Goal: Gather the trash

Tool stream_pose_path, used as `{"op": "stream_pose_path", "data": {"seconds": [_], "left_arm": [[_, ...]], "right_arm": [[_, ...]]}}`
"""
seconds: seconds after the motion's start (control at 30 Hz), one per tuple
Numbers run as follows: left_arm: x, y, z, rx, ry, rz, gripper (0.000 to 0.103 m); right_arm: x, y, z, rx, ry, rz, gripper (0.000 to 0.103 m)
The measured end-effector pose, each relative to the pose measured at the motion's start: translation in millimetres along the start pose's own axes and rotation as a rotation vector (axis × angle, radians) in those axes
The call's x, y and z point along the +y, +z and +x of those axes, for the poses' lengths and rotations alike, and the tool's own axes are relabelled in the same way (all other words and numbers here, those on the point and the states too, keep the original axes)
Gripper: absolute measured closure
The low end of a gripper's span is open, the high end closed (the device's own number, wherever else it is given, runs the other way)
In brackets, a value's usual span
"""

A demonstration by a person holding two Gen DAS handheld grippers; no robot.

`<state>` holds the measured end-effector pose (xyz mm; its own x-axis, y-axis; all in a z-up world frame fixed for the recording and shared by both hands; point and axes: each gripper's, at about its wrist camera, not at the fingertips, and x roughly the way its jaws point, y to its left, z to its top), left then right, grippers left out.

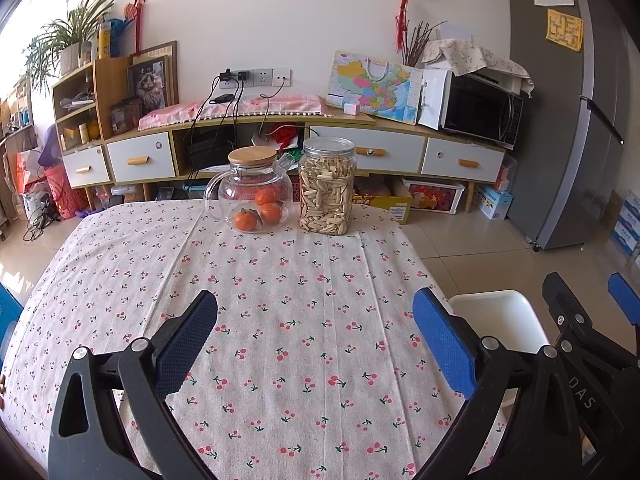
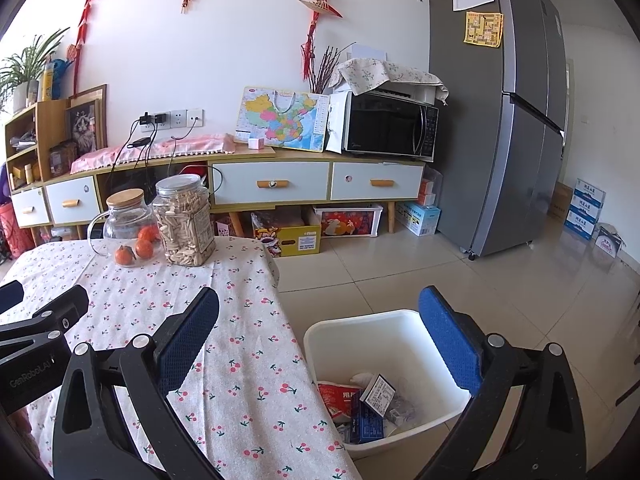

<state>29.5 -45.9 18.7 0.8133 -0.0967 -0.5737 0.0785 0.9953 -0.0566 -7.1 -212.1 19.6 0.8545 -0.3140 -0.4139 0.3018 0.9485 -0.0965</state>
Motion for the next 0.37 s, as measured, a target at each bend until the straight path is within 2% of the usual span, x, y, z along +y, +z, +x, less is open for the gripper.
{"op": "stream_pose_path", "data": {"seconds": [0.37], "left_arm": [[1.9,-0.3,3.9,0.037,-0.001,-0.014,0.007]], "right_arm": [[-2.2,0.1,-0.1,0.0,0.002,0.0,0.007]]}}
